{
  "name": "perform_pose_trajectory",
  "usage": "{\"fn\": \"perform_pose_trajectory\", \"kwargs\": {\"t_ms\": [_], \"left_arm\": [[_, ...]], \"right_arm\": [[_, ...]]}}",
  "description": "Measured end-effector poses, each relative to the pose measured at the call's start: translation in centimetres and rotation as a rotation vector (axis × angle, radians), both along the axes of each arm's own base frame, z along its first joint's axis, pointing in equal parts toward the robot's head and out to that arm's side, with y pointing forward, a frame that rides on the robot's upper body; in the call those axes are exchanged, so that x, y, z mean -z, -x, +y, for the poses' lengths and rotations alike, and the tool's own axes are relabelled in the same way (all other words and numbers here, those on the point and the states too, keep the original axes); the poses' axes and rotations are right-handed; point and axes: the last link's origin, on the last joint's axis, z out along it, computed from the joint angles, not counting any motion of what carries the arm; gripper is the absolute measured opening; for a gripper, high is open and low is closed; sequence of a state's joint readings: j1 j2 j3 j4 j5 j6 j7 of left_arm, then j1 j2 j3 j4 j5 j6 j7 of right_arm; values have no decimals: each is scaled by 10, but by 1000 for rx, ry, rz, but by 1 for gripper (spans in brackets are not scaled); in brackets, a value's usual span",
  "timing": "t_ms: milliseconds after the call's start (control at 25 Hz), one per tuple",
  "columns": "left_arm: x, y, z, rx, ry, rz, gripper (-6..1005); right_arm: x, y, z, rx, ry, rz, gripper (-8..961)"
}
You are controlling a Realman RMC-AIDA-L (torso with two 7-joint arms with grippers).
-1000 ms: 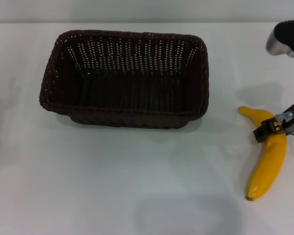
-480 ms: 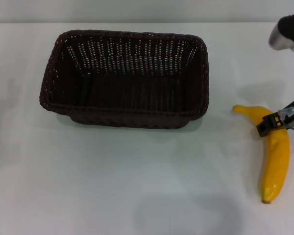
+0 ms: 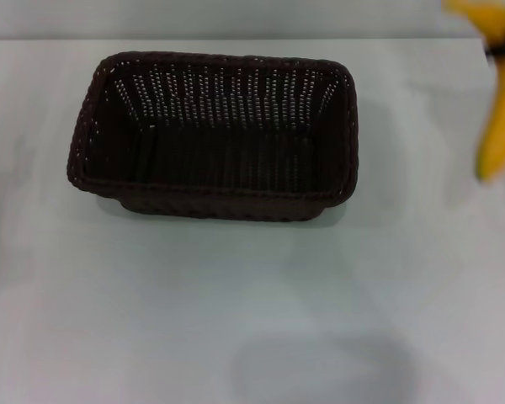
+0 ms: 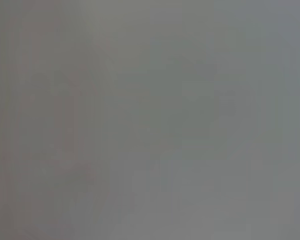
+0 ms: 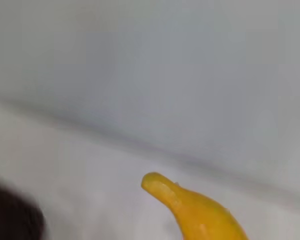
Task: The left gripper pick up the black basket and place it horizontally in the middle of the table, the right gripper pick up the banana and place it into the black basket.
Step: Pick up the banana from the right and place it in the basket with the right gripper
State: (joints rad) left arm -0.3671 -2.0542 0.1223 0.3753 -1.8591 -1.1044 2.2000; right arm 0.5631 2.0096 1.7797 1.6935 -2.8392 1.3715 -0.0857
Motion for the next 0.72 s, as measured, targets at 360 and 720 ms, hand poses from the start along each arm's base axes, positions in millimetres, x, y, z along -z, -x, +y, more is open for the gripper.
{"fn": "perform_pose_trajectory", "kwargs": {"t_ms": [360,720], "left_arm": [[9,-3,3,8,13,-23,786],[10,-3,5,-2,16,-27,787]], "right_arm": [[58,91,20,-696,72,135,572],[147,111,10,-963,358,6,602]]}}
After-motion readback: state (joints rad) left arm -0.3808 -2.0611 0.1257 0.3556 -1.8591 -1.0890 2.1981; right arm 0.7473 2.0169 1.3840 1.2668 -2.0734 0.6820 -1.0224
